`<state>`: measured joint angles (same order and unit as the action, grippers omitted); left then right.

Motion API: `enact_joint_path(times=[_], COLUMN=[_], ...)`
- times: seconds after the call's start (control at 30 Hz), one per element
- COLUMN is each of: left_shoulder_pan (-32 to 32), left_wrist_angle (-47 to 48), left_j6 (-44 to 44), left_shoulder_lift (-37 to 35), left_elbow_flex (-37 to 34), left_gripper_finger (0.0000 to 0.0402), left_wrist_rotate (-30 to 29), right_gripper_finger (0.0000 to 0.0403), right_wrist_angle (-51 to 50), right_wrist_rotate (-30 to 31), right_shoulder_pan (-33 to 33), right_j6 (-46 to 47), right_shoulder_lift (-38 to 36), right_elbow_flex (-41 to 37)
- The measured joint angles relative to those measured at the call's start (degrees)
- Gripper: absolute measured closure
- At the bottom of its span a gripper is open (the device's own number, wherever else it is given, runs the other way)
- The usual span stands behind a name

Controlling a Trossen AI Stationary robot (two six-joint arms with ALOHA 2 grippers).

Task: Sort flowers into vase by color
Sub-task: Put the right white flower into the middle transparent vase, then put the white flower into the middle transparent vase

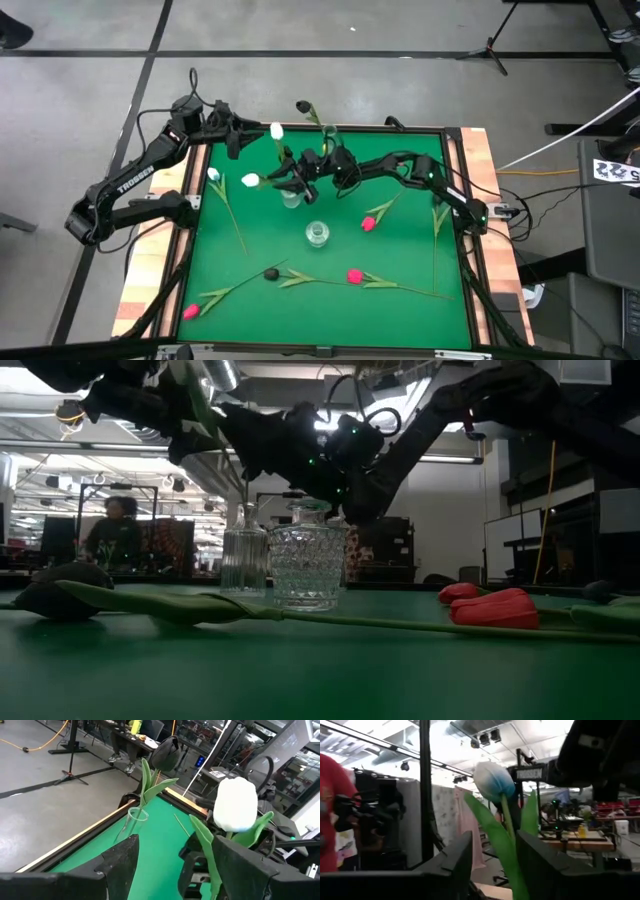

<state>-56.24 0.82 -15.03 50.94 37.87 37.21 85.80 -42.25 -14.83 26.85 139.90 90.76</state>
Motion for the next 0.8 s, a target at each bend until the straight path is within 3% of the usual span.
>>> enact_joint_path(times=[0.3, 0.7, 0.8], left_shoulder_pan=[-0.01, -0.01, -0.01], left_wrist_angle=[0.00, 0.04, 0.24], left_j6=[0.00, -0.29, 0.28], left_shoulder_lift=[0.00, 0.00, 0.00], left_elbow_flex=[0.00, 0.00, 0.00], left_gripper_finger=[0.0153, 0.0153, 0.0153], left_wrist_rotate=[-0.02, 0.00, 0.00], right_gripper_finger=[0.0262, 0.0268, 0.0268], right_wrist_angle=[-0.32, 0.61, 0.58], right_wrist_rotate=[-7.40, -25.75, -27.22], right_shoulder_pan=[-0.49, -4.93, -5.26], right_j6=[5.01, 25.95, 28.22], right_shoulder_lift=[-3.51, -5.72, -6.85], right_elbow_flex=[0.00, 0.02, 0.02])
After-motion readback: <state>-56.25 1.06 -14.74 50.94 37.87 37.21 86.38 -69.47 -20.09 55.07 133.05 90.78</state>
